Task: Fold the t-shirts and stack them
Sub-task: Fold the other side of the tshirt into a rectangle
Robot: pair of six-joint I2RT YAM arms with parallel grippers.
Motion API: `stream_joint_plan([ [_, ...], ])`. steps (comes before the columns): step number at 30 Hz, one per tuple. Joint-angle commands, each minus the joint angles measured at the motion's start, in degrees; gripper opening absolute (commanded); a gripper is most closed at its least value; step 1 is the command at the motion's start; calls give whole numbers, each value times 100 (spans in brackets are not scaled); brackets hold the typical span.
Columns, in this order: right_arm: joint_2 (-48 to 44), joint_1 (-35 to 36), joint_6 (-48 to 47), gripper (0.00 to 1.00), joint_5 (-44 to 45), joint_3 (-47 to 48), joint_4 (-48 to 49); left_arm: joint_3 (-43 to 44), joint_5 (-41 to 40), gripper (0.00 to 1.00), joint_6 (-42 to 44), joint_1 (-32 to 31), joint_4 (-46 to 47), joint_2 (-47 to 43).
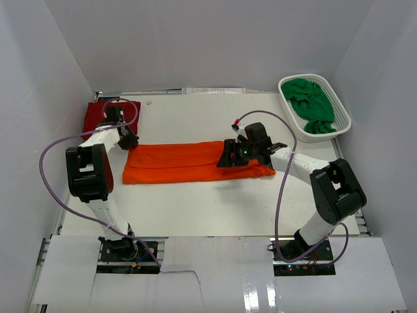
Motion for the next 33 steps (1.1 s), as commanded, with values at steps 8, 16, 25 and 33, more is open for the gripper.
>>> stream_joint_plan([
  [8, 590, -739, -1270, 64, -98, 973, -91, 24, 150, 24, 166, -391, -259, -1626],
  [16, 1750, -1734, -1763, 61, -2121, 1870, -714, 446, -189, 60, 456, -963, -643, -2015],
  [25, 1812, -1944, -2291, 62, -2331, 2265, -1155, 532, 1686, 62, 140, -1338, 127, -1067],
  [33, 2436, -2173, -2801, 61, -2726, 2653, -1692, 2115, 3024, 62, -71, -2578, 128, 630],
])
